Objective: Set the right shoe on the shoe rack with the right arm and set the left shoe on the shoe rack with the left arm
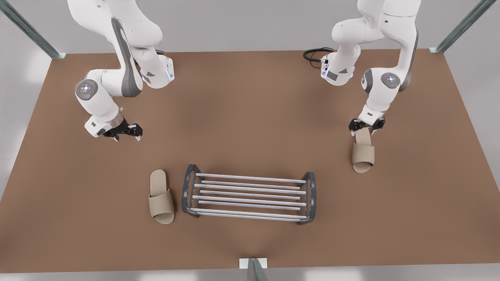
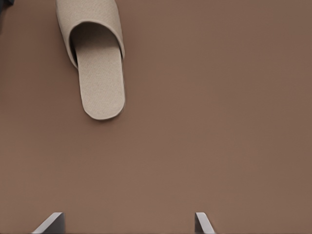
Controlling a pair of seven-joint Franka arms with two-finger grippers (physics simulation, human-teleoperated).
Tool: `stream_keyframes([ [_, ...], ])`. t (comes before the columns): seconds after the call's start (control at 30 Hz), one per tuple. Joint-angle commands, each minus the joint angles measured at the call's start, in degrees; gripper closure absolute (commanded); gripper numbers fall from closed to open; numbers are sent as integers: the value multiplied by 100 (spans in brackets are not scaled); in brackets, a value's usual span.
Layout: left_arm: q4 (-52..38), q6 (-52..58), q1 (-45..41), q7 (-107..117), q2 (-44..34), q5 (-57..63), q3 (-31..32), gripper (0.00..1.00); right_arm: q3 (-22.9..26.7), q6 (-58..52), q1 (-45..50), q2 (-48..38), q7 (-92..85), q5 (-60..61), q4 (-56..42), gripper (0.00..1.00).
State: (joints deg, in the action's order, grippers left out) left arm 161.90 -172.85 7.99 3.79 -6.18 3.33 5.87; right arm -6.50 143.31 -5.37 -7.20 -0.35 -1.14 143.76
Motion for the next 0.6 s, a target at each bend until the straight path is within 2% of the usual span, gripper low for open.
stream_keyframes([
  [0.0, 69, -2745, 115, -1, 108, 45, 2, 1, -1, 4441, -104, 640, 272, 17, 337, 0],
  [0.03, 78, -2745, 133, -1, 99, 45, 2, 1, -1, 5181, -104, 1115, 263, 17, 328, 0],
  [0.13, 192, -2745, 247, -80, 134, 72, 2, 1, -1, 5234, -175, 1388, 299, 9, 284, 0],
  [0.2, 298, -2745, 633, -722, 248, 317, 2, 1, -1, 5770, -131, 1968, 228, 0, 249, 0],
  [0.23, 298, -2745, 959, -722, 292, 818, 11, 1, -1, 5770, -113, 2056, 167, -35, 240, 0],
  [0.3, 342, -2745, 1020, -713, 319, 898, 37, 1, -9, 5770, -113, 2363, -185, -53, 135, 0],
  [0.37, 333, -2745, 1670, -695, 424, 2048, 46, 1, -9, 5770, -157, 2566, -572, -62, 126, 0],
  [0.4, 351, -2745, 1741, -695, 451, 2225, 46, 1, -9, 5770, -157, 2627, -572, -123, 91, 0],
  [0.57, 254, -2745, 2242, -695, 1118, 3192, 64, 1, -1, 5770, -148, 3471, -607, -150, -832, 0],
])
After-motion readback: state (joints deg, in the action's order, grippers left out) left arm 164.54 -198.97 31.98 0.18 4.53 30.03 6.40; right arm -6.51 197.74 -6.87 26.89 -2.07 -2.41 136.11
